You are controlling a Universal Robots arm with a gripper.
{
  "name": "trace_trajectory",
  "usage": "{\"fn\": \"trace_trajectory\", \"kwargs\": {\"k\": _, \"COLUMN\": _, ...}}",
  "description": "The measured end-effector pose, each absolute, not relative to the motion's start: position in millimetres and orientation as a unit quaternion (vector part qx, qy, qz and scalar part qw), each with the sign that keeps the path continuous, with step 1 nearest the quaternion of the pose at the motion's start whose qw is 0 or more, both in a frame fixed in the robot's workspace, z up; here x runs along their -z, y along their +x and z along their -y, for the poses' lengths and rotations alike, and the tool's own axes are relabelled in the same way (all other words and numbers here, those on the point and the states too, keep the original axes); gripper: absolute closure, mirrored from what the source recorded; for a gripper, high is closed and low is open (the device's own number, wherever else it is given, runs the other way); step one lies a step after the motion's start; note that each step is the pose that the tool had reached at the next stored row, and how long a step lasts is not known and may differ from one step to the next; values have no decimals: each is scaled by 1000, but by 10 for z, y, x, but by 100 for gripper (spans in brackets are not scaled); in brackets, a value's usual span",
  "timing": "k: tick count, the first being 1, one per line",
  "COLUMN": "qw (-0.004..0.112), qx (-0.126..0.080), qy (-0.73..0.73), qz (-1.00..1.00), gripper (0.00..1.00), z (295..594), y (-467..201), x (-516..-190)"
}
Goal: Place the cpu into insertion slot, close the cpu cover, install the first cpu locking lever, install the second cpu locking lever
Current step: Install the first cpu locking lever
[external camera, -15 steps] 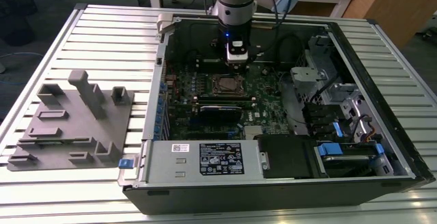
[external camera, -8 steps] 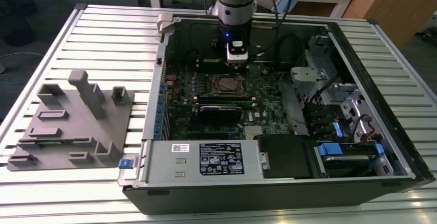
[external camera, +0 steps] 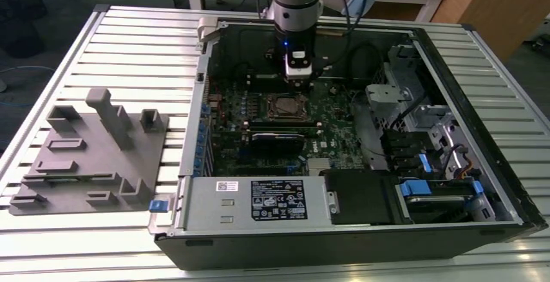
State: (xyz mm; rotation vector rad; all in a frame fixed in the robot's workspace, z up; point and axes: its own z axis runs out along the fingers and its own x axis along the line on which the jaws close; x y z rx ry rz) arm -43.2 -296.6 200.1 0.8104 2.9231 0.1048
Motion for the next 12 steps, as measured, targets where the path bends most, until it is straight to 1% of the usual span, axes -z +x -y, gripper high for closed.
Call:
{"fn": "trace_trajectory", "kwargs": {"k": 6, "qw": 56, "qx": -36, "qy": 267, "qz": -961, "gripper": 89, "z": 2965, "y": -433, "x": -2021}}
{"fn": "trace_trajectory", "kwargs": {"k": 8, "qw": 62, "qx": -37, "qy": 266, "qz": -961, "gripper": 89, "z": 2966, "y": -433, "x": -2022}}
{"fn": "trace_trajectory", "kwargs": {"k": 12, "qw": 79, "qx": -42, "qy": 266, "qz": -960, "gripper": 89, "z": 2966, "y": -449, "x": -2022}}
